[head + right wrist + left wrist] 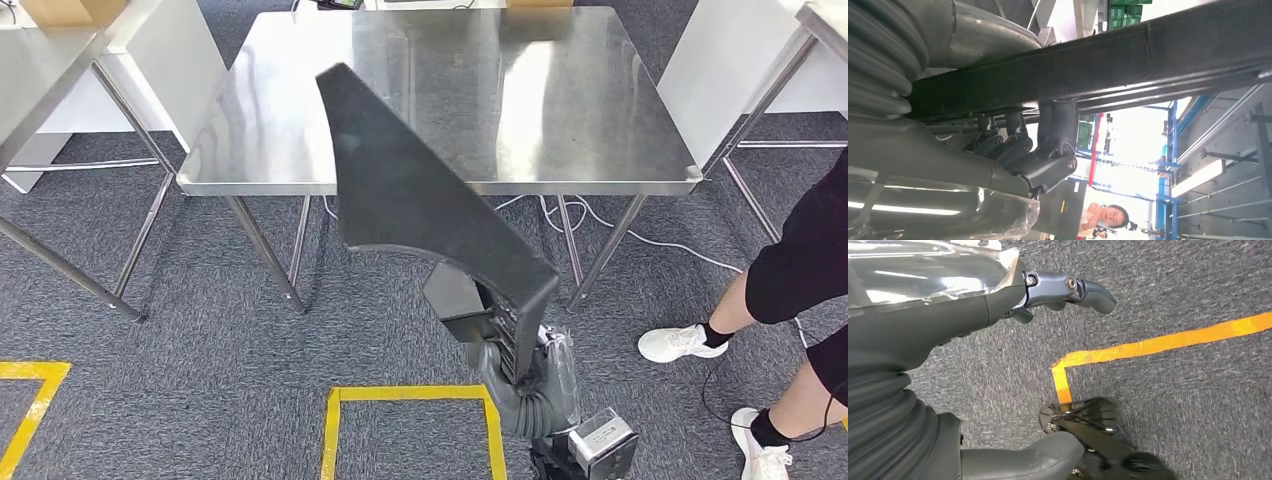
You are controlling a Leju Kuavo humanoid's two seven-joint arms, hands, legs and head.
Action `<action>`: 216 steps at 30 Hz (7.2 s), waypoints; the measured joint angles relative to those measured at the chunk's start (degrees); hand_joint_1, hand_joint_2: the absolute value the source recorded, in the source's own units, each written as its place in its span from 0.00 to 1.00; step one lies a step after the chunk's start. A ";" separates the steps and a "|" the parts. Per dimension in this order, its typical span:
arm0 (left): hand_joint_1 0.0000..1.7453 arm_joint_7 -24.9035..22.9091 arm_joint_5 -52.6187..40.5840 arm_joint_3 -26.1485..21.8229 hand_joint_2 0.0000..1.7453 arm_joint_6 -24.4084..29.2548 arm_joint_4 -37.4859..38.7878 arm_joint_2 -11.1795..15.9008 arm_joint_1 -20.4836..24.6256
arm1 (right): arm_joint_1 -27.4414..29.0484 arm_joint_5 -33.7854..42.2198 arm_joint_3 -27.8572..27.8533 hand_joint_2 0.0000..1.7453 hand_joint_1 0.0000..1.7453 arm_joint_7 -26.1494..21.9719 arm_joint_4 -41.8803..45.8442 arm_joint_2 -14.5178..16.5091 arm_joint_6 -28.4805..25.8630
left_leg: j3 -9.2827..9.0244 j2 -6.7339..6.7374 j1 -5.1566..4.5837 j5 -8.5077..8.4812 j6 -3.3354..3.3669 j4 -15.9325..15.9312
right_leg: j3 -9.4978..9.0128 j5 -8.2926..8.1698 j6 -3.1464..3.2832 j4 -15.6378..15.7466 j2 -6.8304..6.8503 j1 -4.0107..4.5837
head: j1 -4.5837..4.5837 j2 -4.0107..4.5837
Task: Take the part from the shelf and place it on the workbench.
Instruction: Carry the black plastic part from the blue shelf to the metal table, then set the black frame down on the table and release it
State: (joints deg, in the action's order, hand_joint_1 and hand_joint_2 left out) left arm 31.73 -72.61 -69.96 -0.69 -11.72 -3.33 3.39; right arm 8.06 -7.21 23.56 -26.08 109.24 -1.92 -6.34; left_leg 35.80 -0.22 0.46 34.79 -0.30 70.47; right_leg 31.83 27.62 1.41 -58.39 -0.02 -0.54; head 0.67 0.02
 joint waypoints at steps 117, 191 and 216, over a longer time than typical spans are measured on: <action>0.00 -2.99 2.23 -1.91 0.00 -2.10 -0.61 0.40 1.50 | -49.89 -82.67 -0.44 0.00 0.00 46.74 -79.45 1.81 -22.95 | 0.18 -0.68 -0.26 -9.61 2.56 -11.20 | -5.24 3.62 -2.85 2.84 -0.72 0.46 | 0.14 0.00; 0.00 -4.72 9.00 -9.18 0.00 8.08 -4.15 -3.86 0.24 | -10.41 34.12 6.16 0.00 0.00 -5.47 -10.94 5.65 34.14 | 0.06 -0.85 -0.97 -8.98 2.96 -11.16 | -5.20 4.06 -3.47 3.03 -0.65 -0.23 | 0.15 0.00; 0.00 -3.60 7.02 -9.07 0.00 5.06 -4.35 -3.47 -0.19 | -4.93 30.47 0.56 0.00 0.00 -7.81 -7.35 4.61 31.81 | 3.55 -0.02 0.35 0.15 0.77 3.85 | -0.43 -0.05 -1.52 0.81 0.03 -0.57 | 0.18 0.00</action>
State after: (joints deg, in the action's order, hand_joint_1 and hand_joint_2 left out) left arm 28.13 -65.59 -79.03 4.37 -16.06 -6.80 3.20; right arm 3.13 23.27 24.12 -33.89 101.89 2.69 25.47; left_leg 39.35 -0.24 0.80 34.94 0.47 74.31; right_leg 31.40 27.57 -0.11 -57.59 0.01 -1.11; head 0.85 0.02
